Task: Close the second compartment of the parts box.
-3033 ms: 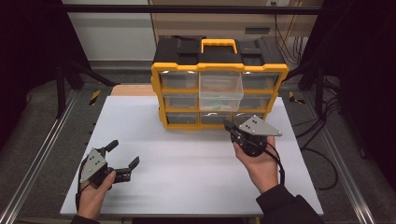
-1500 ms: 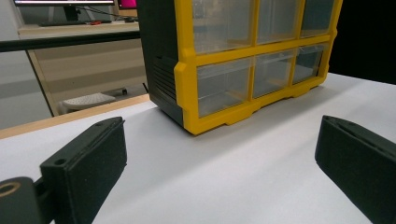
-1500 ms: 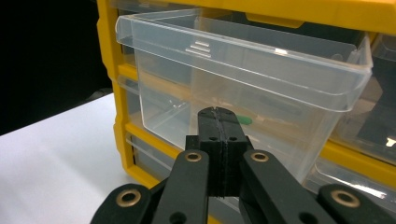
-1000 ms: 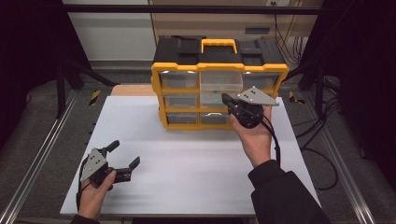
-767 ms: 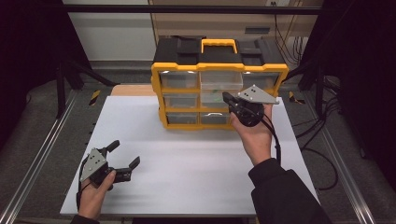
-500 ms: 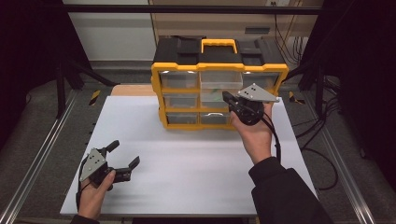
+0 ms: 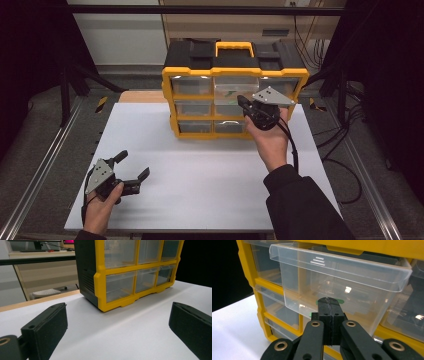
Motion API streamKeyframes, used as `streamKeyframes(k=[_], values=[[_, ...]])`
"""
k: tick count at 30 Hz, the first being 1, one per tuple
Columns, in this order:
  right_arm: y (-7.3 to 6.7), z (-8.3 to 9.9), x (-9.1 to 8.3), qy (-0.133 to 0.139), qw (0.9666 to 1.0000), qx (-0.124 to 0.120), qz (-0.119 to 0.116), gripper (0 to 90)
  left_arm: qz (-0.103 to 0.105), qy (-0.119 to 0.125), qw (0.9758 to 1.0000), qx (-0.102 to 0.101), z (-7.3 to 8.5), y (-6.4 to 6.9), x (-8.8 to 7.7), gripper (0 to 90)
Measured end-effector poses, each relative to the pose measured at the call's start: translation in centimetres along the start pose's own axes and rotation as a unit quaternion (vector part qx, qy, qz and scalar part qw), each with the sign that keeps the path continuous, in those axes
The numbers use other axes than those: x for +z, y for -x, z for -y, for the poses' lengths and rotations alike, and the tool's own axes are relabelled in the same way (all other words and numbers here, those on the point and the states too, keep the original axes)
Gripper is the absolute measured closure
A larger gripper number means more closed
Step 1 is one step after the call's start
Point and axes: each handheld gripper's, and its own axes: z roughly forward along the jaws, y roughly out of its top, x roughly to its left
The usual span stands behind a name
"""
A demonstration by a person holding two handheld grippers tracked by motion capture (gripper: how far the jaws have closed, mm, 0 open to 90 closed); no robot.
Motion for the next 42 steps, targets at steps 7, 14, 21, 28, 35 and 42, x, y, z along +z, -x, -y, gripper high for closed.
streamKeyframes(k=[7,14,21,28,35,42], values=[[0.1,-0.1,0.4,0.000,1.0000,0.004,0.004,90.0,0.000,0.000,1.0000,-0.001,0.0,0.0,0.0,1.6],[0.0,-0.1,0.7,0.005,1.0000,0.004,0.005,90.0,0.000,0.000,1.0000,-0.002,0.0,0.0,0.0,1.6],[-0.1,-0.2,0.9,0.005,0.9999,0.005,0.008,90.0,-0.002,0.001,1.0000,-0.002,0.0,0.0,-0.1,1.6],[0.1,-0.2,1.3,0.006,0.9998,0.008,0.015,90.0,0.001,-0.001,1.0000,-0.001,0.0,0.0,0.1,1.6],[0.3,-0.1,1.7,0.008,0.9997,0.015,0.019,90.0,0.000,0.000,1.0000,-0.002,0.0,0.0,0.0,1.6],[0.6,-0.2,1.9,0.008,0.9994,0.025,0.023,90.0,0.002,-0.001,1.0000,-0.001,0.0,0.1,0.1,1.6]])
